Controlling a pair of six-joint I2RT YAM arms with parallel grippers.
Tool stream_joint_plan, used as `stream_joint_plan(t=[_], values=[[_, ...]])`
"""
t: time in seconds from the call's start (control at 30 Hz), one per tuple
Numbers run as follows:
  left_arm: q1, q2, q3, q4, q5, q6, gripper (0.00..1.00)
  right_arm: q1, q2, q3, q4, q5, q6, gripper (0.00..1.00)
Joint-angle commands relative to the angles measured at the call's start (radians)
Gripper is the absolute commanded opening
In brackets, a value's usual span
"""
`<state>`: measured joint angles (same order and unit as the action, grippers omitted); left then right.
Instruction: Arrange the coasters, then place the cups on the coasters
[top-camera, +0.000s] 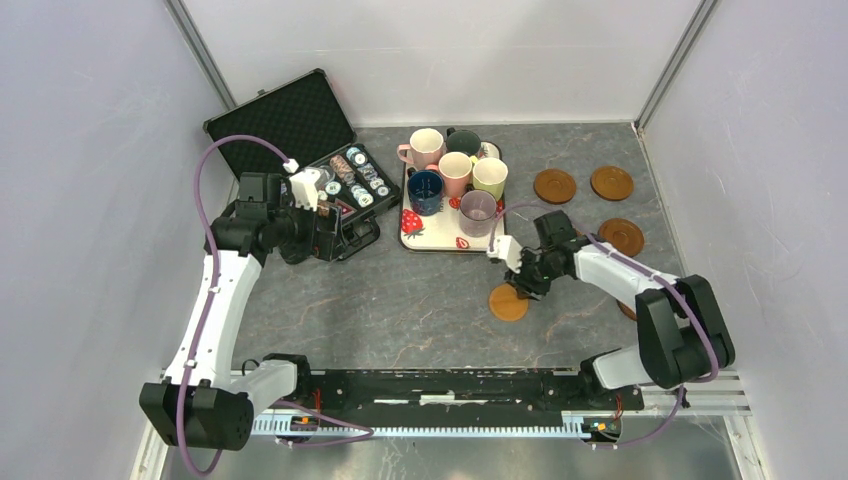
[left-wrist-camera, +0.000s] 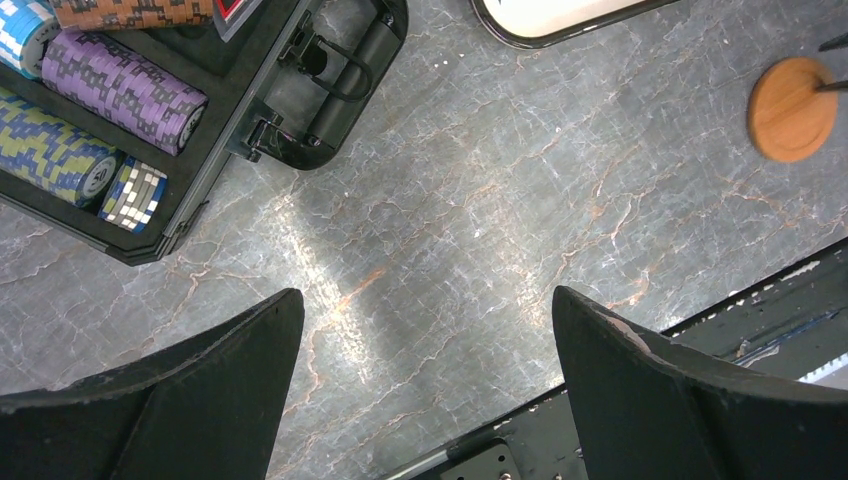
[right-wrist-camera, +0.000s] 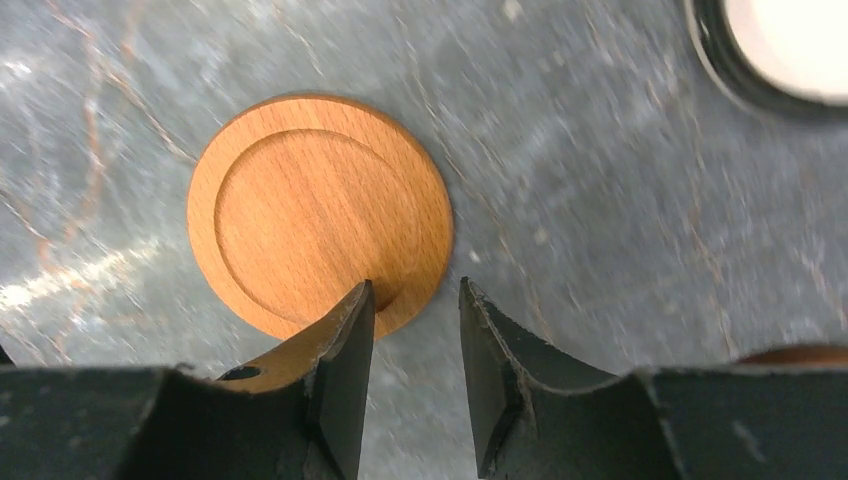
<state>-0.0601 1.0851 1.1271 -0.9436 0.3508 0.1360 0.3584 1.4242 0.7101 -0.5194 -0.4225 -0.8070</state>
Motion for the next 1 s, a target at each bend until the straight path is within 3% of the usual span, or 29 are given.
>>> stream_joint_plan(t=[0.0, 0.43, 0.77, 0.97], values=[[0.006, 0.002, 0.002, 0.026, 0.040, -0.011, 1.00, -0.153, 0.041, -0.065, -0.117, 0.120, -0.152, 0.42], [0.006, -0.004, -0.001, 0.025, 0.043, -0.009, 1.00, -0.577, 0.084, 0.001, -0.244, 0.135, -0.398, 0.41], [0.006, 0.002, -0.001, 0.026, 0.043, -0.010, 1.00, -0.661, 0.084, 0.074, -0.310, 0.110, -0.443, 0.43], [0.005, -0.005, -0.001, 0.026, 0.043, -0.007, 1.00, -0.661, 0.062, 0.204, -0.402, 0.021, -0.422, 0.56]])
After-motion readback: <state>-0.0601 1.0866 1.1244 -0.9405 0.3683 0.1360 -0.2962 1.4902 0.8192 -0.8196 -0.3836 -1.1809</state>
